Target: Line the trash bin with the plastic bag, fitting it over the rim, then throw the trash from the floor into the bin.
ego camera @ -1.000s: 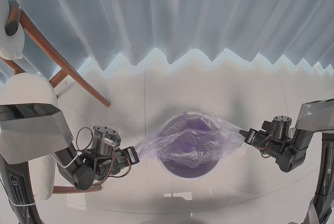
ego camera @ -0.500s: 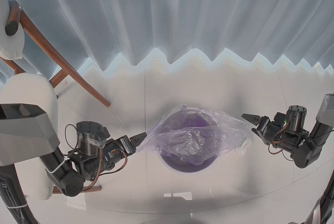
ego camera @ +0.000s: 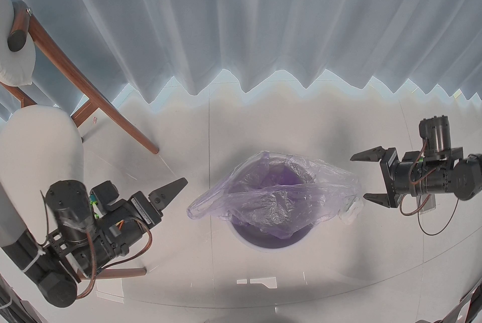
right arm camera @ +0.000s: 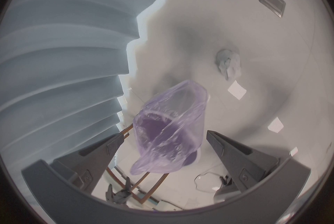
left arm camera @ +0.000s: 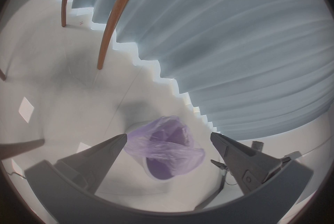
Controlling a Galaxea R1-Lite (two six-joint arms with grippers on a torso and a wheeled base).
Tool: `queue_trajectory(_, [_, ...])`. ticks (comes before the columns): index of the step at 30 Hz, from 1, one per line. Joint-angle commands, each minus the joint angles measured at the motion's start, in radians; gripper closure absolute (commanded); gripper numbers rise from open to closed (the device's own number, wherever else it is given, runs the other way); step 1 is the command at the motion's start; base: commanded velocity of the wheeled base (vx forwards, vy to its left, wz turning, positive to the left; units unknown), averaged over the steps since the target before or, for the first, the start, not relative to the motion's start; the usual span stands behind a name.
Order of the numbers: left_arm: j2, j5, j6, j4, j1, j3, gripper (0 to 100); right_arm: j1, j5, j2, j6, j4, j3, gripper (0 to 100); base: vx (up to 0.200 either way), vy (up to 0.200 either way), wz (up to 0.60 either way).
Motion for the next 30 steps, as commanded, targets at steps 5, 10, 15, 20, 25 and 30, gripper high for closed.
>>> queue_trajectory(5, [-0.36,0.04,-0.194,-0.111,-0.123,0.208,0,0.204,-0.013,0.062,0.166,0.31,-0.352,0,0.0,0.0,0.0])
queue_trajectory(10, [-0.432,0.068,-0.198,-0.095,-0.129,0.208,0,0.246,-0.019,0.158,0.246,0.319,-0.424,0,0.0,0.0,0.0])
queue_trajectory(15, [-0.451,0.094,-0.232,-0.056,-0.129,0.208,0,0.276,-0.021,0.217,0.309,0.368,-0.476,0,0.0,0.0,0.0])
queue_trajectory(20, [-0.445,0.098,-0.238,-0.018,-0.129,0.208,0,0.308,-0.019,0.241,0.321,0.43,-0.507,0,0.0,0.0,0.0])
queue_trajectory(25, [-0.445,0.106,-0.237,0.002,-0.129,0.208,0,0.318,-0.019,0.292,0.327,0.439,-0.547,0,0.0,0.0,0.0])
queue_trajectory(30, [-0.448,0.123,-0.232,0.047,-0.121,0.208,0,0.341,-0.021,0.295,0.327,0.486,-0.545,100,0.0,0.0,0.0])
